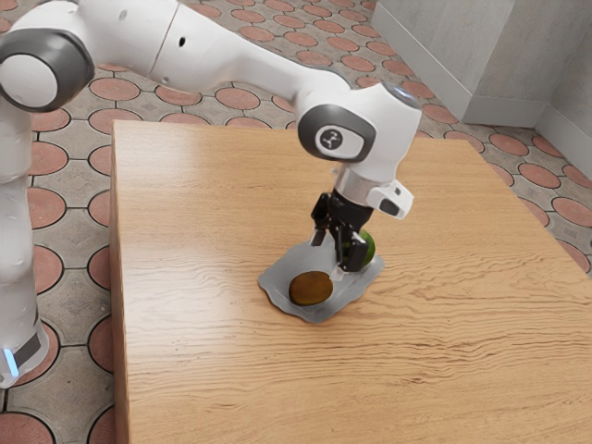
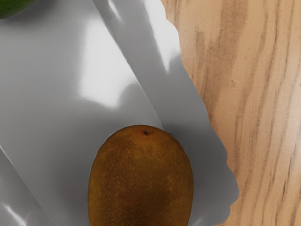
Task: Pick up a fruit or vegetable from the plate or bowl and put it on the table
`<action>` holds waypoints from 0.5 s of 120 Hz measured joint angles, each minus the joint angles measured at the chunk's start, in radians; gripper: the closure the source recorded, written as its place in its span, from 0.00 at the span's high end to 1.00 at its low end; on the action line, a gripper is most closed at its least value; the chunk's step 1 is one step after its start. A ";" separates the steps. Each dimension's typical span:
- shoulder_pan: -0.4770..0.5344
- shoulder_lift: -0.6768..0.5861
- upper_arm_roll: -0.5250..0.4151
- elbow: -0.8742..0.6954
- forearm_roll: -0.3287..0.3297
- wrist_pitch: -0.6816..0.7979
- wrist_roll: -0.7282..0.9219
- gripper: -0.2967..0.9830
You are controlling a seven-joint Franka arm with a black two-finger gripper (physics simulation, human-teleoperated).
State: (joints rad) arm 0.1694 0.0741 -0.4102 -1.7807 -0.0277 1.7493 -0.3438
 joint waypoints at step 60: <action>0.012 0.005 0.001 -0.110 0.000 0.126 0.004 0.77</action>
State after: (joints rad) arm 0.1817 0.0788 -0.4096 -1.8908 -0.0272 1.8755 -0.3399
